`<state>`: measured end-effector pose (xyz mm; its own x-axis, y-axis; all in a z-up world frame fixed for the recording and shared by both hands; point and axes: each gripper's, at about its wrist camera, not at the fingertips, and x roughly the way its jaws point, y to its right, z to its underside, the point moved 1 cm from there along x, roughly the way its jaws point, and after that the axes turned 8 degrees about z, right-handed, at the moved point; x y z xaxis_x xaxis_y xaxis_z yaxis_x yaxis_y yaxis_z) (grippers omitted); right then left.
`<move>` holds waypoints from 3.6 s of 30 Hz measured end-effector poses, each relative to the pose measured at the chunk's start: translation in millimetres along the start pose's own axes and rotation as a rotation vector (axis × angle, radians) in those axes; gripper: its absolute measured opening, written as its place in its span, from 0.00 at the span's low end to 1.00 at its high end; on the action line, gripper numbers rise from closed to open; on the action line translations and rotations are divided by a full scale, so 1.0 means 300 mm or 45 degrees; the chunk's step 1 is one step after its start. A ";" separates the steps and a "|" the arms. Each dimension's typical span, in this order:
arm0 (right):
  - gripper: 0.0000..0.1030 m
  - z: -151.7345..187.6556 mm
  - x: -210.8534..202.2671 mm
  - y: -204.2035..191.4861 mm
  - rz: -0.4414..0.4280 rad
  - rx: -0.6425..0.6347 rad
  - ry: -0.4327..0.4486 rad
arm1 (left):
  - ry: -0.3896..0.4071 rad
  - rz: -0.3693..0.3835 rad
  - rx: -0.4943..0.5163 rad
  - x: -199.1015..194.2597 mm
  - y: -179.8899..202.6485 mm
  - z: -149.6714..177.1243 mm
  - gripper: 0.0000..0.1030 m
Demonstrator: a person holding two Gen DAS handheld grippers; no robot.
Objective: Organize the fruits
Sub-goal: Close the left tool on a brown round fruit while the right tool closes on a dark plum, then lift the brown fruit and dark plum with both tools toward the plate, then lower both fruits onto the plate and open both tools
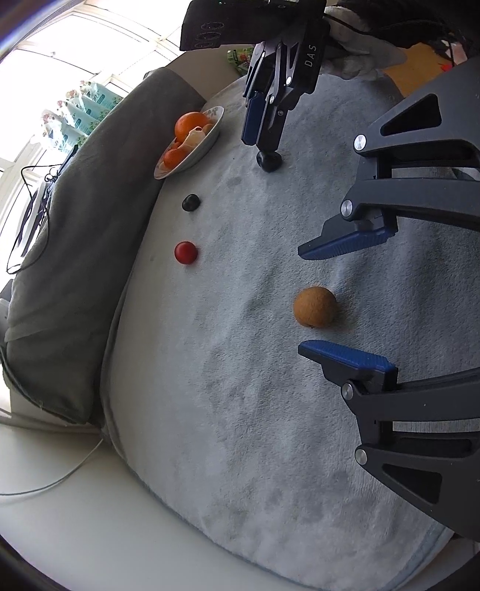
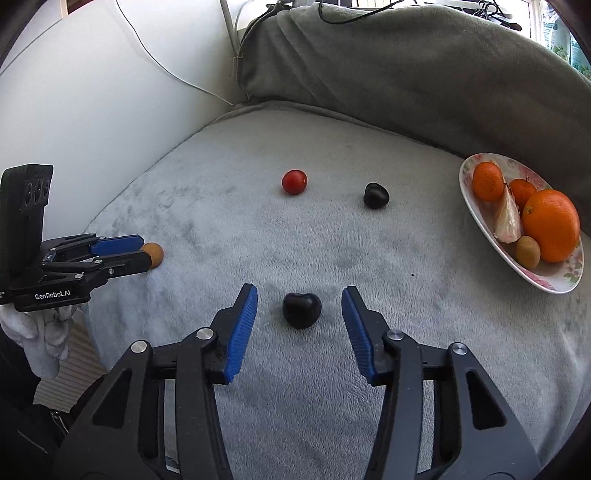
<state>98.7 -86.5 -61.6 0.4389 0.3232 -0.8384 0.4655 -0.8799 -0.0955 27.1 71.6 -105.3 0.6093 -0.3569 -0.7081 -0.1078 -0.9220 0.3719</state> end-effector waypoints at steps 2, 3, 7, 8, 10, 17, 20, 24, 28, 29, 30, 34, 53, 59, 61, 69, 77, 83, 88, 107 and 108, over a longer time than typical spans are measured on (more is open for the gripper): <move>0.46 0.002 0.010 -0.003 0.005 -0.006 -0.008 | -0.003 0.002 -0.002 0.003 -0.003 0.002 0.42; 0.44 0.004 0.013 -0.005 0.005 -0.009 -0.011 | -0.003 0.002 -0.003 0.004 -0.002 0.003 0.41; 0.41 0.011 0.026 -0.005 0.012 -0.018 -0.027 | -0.008 0.002 -0.002 0.008 -0.004 0.004 0.38; 0.41 0.013 0.030 -0.004 0.013 -0.019 -0.031 | -0.010 0.003 -0.002 0.011 -0.005 0.005 0.38; 0.40 0.017 0.037 -0.007 0.016 -0.021 -0.038 | -0.015 0.003 -0.007 0.015 -0.009 0.006 0.37; 0.32 0.020 0.057 -0.011 0.017 -0.028 -0.052 | -0.018 0.001 -0.009 0.023 -0.012 0.005 0.30; 0.26 0.022 0.059 -0.009 0.016 -0.027 -0.054 | -0.021 -0.004 -0.010 0.028 -0.015 0.005 0.27; 0.25 0.023 0.064 -0.006 0.011 -0.015 -0.054 | -0.021 -0.011 -0.014 0.033 -0.022 0.006 0.23; 0.25 0.025 0.062 -0.007 0.013 -0.017 -0.049 | -0.017 -0.005 -0.017 0.031 -0.022 0.005 0.23; 0.25 0.025 0.061 -0.007 0.015 -0.016 -0.046 | -0.016 -0.002 -0.019 0.029 -0.022 0.005 0.23; 0.25 0.026 0.057 -0.006 0.017 -0.013 -0.041 | -0.014 0.004 -0.022 0.027 -0.023 0.003 0.23; 0.24 0.025 0.035 0.014 0.018 0.009 -0.021 | -0.003 0.020 -0.019 0.014 -0.017 -0.005 0.23; 0.24 0.026 -0.128 0.177 0.103 0.128 0.102 | 0.057 0.114 0.120 0.042 0.139 -0.140 0.23; 0.24 0.029 -0.161 0.227 0.136 0.171 0.127 | 0.082 0.147 0.175 0.068 0.218 -0.200 0.23; 0.24 0.030 -0.170 0.247 0.145 0.186 0.135 | 0.092 0.158 0.195 0.076 0.246 -0.223 0.23; 0.24 0.027 -0.207 0.335 0.184 0.246 0.174 | 0.121 0.207 0.294 0.124 0.358 -0.314 0.23; 0.24 0.015 -0.245 0.404 0.225 0.280 0.210 | 0.129 0.249 0.354 0.185 0.458 -0.374 0.23; 0.24 0.004 -0.253 0.451 0.249 0.299 0.227 | 0.120 0.272 0.395 0.237 0.519 -0.419 0.23; 0.24 -0.001 -0.241 0.496 0.262 0.326 0.224 | 0.099 0.286 0.445 0.299 0.576 -0.464 0.23; 0.25 -0.025 -0.139 0.544 0.250 0.342 0.171 | -0.051 0.341 0.466 0.563 0.654 -0.581 0.22; 0.24 -0.027 -0.136 0.545 0.250 0.342 0.169 | -0.054 0.341 0.466 0.569 0.657 -0.584 0.22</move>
<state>163.1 -240.7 -38.8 0.6041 0.1657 -0.7795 0.1515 -0.9842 -0.0918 247.4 -144.9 -47.9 0.4901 -0.5888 -0.6427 -0.5325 -0.7860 0.3140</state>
